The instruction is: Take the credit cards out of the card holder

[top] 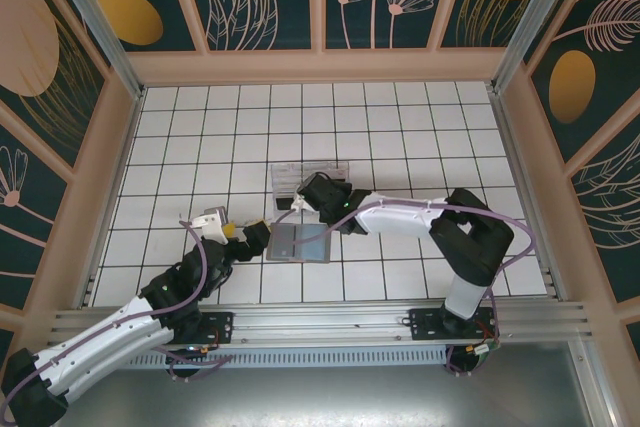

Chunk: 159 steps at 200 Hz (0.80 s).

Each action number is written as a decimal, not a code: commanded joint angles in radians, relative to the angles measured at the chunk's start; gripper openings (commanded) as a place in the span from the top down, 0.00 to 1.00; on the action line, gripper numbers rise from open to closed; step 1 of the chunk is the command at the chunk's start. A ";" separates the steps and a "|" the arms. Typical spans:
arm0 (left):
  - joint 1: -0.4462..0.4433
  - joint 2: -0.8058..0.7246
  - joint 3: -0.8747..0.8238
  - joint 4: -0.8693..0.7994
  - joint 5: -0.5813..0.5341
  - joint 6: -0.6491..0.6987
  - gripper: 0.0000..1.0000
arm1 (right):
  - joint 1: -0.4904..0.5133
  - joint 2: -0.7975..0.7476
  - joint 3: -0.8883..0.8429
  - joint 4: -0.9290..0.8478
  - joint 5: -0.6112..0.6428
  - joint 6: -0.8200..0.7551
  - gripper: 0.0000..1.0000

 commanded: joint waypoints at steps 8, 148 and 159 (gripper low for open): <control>0.001 0.005 -0.011 -0.002 -0.017 0.016 0.01 | -0.011 -0.047 0.020 0.008 0.006 0.068 0.66; 0.001 0.328 0.063 0.082 0.228 -0.071 0.11 | 0.056 -0.342 -0.265 0.039 -0.336 1.111 0.69; 0.002 0.358 0.077 0.084 0.254 -0.075 0.16 | 0.068 -0.331 -0.299 0.077 -0.358 1.159 0.71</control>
